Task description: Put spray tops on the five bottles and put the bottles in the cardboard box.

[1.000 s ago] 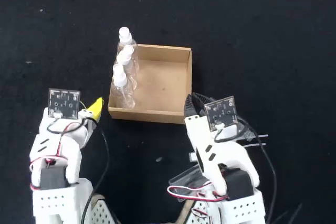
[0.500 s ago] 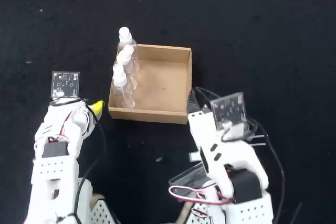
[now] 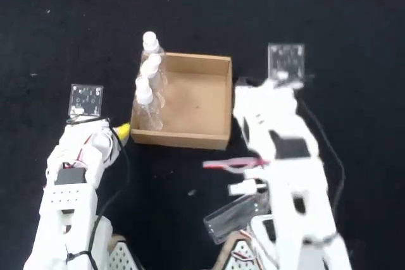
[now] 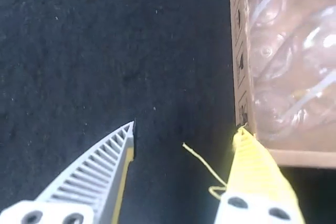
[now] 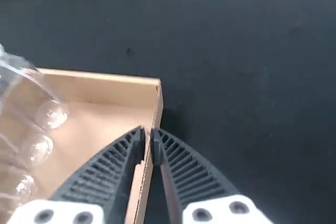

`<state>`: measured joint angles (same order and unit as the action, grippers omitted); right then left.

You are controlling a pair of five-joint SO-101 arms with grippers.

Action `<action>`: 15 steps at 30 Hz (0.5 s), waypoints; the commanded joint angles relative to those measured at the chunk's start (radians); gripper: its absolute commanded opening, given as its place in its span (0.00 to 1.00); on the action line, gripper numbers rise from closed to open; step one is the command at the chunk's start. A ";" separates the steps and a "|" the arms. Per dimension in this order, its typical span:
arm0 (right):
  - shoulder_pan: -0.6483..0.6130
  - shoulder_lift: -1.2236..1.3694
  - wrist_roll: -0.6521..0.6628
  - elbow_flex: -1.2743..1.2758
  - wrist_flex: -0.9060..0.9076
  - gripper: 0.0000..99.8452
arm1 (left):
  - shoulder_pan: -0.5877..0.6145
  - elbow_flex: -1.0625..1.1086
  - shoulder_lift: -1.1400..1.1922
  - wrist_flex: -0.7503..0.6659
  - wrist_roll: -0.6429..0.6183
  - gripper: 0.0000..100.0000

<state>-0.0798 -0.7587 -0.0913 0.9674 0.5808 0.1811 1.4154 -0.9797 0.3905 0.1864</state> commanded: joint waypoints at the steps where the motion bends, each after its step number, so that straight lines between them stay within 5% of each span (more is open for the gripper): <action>1: 0.020 0.229 -0.057 -0.168 -0.031 0.02 | -0.038 -0.001 0.000 -0.034 -0.031 0.21; 15: 0.068 0.751 -0.075 -0.478 -0.147 0.02 | -0.071 0.001 0.009 -0.034 -0.031 0.21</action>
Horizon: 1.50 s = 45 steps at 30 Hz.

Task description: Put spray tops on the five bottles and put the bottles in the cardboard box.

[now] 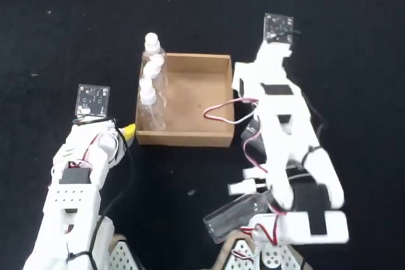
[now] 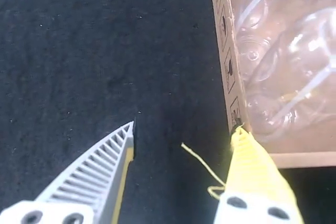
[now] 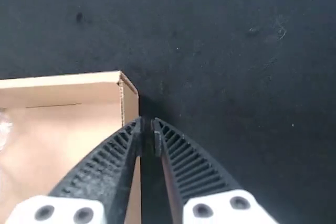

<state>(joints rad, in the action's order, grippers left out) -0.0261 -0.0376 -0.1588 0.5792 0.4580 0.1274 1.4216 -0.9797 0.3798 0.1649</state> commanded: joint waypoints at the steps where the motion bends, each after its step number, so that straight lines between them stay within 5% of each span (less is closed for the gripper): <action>1: 0.008 0.048 -0.008 -0.102 -0.025 0.02 | -0.018 -0.005 0.009 -0.023 -0.009 0.21; 35: -0.084 0.196 -0.006 -0.265 -0.029 0.02 | -0.019 0.012 0.000 -0.029 -0.009 0.21; 45: -0.005 0.015 0.003 -0.278 0.150 0.02 | -0.008 0.010 -0.002 -0.029 -0.017 0.21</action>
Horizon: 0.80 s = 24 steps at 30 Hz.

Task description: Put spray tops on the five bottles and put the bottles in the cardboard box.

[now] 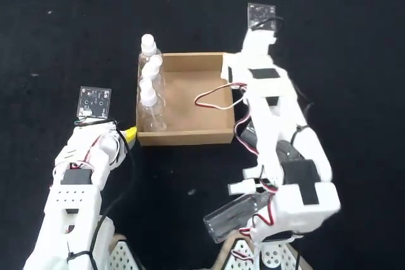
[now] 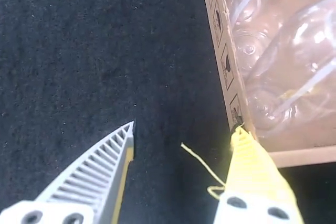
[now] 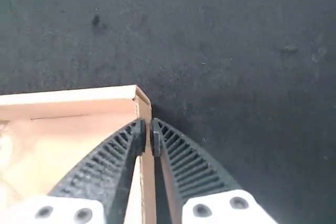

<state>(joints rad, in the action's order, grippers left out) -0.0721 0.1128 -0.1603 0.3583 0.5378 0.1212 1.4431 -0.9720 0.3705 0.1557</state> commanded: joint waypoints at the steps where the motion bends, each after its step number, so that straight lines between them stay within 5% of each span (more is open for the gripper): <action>1: 0.052 -0.174 0.025 -0.058 0.107 0.02 | -0.001 -0.012 -0.009 -0.018 -0.008 0.21; 8: 0.106 -0.366 0.407 -0.051 0.397 0.13 | 0.070 -0.027 -0.011 -0.009 -0.012 0.21; 17: 0.241 -0.375 0.931 -0.053 0.784 0.14 | 0.137 -0.096 -0.011 0.127 -0.060 0.21; 24: 0.150 -0.383 0.977 -0.047 1.063 0.23 | 0.139 -0.094 -0.009 0.124 -0.072 0.21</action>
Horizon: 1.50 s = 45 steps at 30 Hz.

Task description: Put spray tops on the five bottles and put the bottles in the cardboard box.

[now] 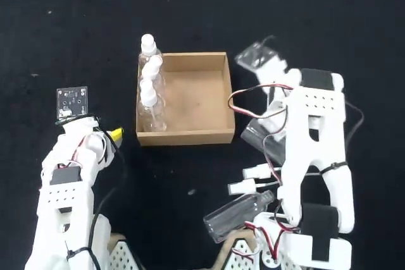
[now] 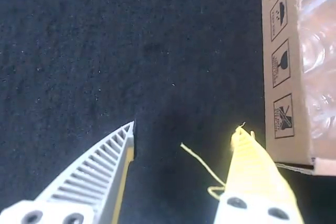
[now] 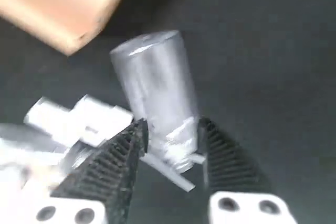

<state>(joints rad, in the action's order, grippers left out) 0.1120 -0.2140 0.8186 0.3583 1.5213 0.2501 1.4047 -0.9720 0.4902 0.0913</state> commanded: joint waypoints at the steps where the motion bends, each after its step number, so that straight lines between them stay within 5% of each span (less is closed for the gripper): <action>1: -0.043 -0.048 -0.009 -0.042 0.084 0.26 | 0.010 -0.056 -0.009 0.006 -0.008 0.21; 18: -0.060 -0.048 -0.104 0.343 -0.361 0.29 | 0.012 -0.054 -0.009 0.005 -0.006 0.21; 24: 0.032 -0.047 -0.094 0.375 -0.474 0.00 | 0.012 -0.054 -0.009 0.008 -0.006 0.21; 29: 0.160 -0.054 -0.104 0.308 -0.485 0.02 | 0.012 -0.054 -0.009 0.008 -0.006 0.21; 31: 0.227 -0.048 -0.175 0.242 -0.471 0.01 | 0.012 -0.054 -0.009 0.008 -0.006 0.21; 38: 0.451 -0.047 -0.726 0.110 -0.511 0.02 | 0.012 -0.054 -0.009 0.008 -0.006 0.21; 45: 0.466 -0.045 -0.772 0.127 -0.523 0.27 | 0.012 -0.054 -0.009 0.008 -0.006 0.21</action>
<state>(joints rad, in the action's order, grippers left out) 0.5631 -0.2232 0.0621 0.5301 1.0196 0.2547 1.4047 -0.9720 0.4918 0.0913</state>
